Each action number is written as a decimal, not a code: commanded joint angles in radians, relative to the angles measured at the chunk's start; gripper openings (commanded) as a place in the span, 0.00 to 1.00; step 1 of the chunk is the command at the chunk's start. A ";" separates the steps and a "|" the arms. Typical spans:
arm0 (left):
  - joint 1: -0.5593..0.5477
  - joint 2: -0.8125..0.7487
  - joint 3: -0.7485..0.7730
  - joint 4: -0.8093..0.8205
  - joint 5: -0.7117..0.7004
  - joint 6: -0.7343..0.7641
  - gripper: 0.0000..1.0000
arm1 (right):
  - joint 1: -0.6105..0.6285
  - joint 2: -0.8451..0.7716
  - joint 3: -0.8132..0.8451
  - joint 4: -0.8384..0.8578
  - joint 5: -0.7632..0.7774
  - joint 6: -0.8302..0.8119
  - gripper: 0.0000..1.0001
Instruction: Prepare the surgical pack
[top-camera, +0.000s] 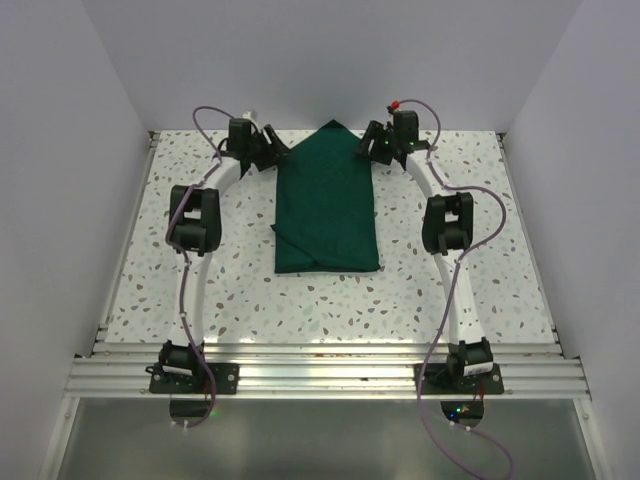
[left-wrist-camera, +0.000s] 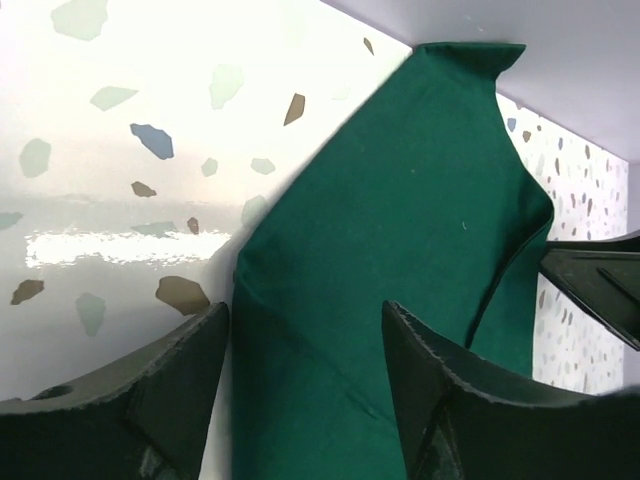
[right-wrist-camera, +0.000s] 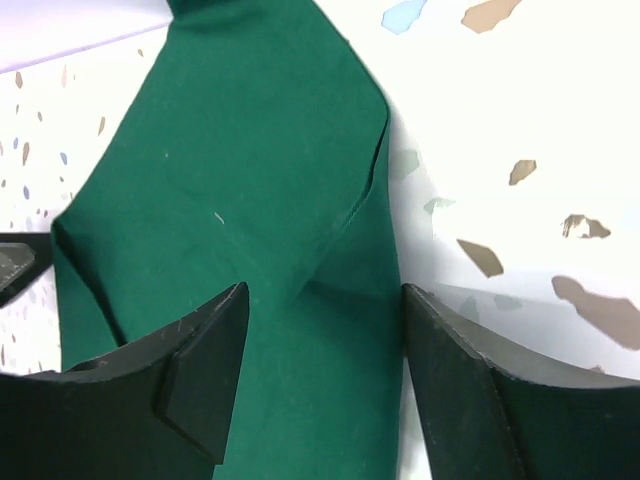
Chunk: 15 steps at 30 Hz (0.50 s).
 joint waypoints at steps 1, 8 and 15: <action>0.007 0.055 0.017 0.005 0.048 -0.037 0.65 | -0.004 0.067 0.017 -0.041 -0.024 0.043 0.63; 0.017 0.087 0.055 0.046 0.091 -0.079 0.23 | -0.005 0.112 0.055 -0.011 -0.080 0.060 0.40; 0.028 0.055 0.124 0.049 0.128 -0.135 0.00 | 0.001 0.025 0.045 0.133 -0.163 0.201 0.00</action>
